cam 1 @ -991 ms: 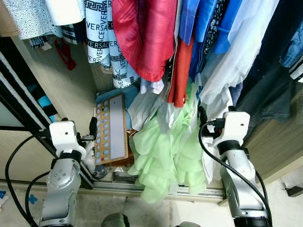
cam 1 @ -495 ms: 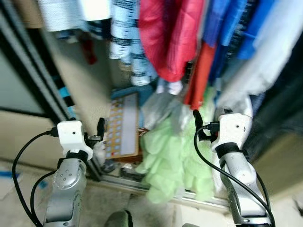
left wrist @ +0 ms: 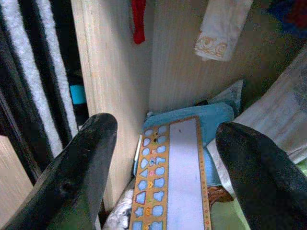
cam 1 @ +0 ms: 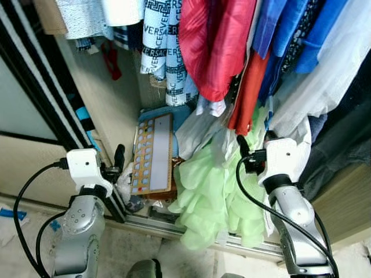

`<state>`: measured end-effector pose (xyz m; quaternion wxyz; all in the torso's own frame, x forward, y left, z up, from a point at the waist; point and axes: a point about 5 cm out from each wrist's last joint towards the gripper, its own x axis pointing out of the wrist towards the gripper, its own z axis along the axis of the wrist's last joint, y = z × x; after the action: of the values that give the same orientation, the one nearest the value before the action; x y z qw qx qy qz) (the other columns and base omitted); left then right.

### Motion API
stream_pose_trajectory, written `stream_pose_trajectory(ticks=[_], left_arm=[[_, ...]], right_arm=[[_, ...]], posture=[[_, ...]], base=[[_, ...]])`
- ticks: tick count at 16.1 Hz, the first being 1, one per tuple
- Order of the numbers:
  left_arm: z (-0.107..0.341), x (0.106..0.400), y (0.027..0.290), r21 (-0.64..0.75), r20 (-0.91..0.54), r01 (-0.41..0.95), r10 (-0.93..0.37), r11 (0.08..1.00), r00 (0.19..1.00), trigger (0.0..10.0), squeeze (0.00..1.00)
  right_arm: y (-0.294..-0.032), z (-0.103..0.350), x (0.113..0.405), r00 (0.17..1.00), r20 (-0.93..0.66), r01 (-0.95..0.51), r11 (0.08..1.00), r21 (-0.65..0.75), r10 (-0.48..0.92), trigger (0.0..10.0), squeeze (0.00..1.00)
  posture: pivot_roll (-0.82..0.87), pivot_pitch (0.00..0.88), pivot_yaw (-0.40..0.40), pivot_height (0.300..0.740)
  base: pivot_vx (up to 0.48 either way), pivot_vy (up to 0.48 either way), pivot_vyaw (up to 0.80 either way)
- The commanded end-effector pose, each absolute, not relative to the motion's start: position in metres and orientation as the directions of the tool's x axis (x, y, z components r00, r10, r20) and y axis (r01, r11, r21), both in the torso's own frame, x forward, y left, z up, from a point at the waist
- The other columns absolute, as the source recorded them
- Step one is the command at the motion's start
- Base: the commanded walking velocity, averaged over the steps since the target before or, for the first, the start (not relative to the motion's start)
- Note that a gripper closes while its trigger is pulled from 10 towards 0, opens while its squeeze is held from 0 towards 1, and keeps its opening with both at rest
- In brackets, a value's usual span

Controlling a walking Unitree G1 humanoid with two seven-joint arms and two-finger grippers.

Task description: Clean up the room

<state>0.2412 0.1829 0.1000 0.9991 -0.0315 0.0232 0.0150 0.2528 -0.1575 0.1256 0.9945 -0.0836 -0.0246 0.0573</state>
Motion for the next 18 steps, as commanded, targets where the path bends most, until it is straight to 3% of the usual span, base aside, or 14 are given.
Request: stream_pose_trajectory(ticks=[1, 9, 11, 13, 18], left_arm=[[0.102, 0.243, 0.184, -0.047, -0.048, -0.031, 0.029, 0.998, 0.998, 10.0, 0.00], [0.098, 0.242, 0.174, -0.038, -0.072, -0.022, 0.019, 0.999, 0.997, 10.0, 0.00], [0.097, 0.241, 0.178, 0.093, -0.084, -0.166, 0.174, 0.982, 0.981, 10.0, 0.00], [0.098, 0.242, 0.171, -0.036, -0.047, -0.023, 0.022, 0.999, 0.999, 10.0, 0.00], [0.095, 0.242, 0.174, -0.021, -0.083, -0.070, 0.068, 0.997, 0.994, 10.0, 0.00]], right_arm=[[-0.156, 0.131, 0.253, 0.991, 0.051, -0.115, 0.979, -0.168, 0.125, 10.0, 0.00], [-0.152, 0.130, 0.252, 0.982, 0.032, -0.174, 0.966, -0.188, 0.184, 10.0, 0.00], [-0.152, 0.129, 0.252, 0.980, 0.026, -0.187, 0.965, -0.185, 0.195, 10.0, 0.00], [-0.152, 0.128, 0.251, 0.979, 0.021, -0.195, 0.964, -0.182, 0.202, 10.0, 0.00], [-0.151, 0.124, 0.252, 0.977, 0.010, -0.207, 0.963, -0.173, 0.212, 10.0, 0.00]], posture=[[-0.07, 0.000, -0.006, 0.740], [-0.08, 0.000, -0.017, 0.740], [-0.08, 0.000, -0.020, 0.740], [-0.07, 0.000, -0.020, 0.740], [-0.07, 0.000, -0.016, 0.740]], base=[[0.000, 0.000, 0.00], [0.000, 0.000, 0.80], [0.000, 0.000, 0.80], [0.000, 0.000, 0.80], [0.000, 0.000, 0.80]])
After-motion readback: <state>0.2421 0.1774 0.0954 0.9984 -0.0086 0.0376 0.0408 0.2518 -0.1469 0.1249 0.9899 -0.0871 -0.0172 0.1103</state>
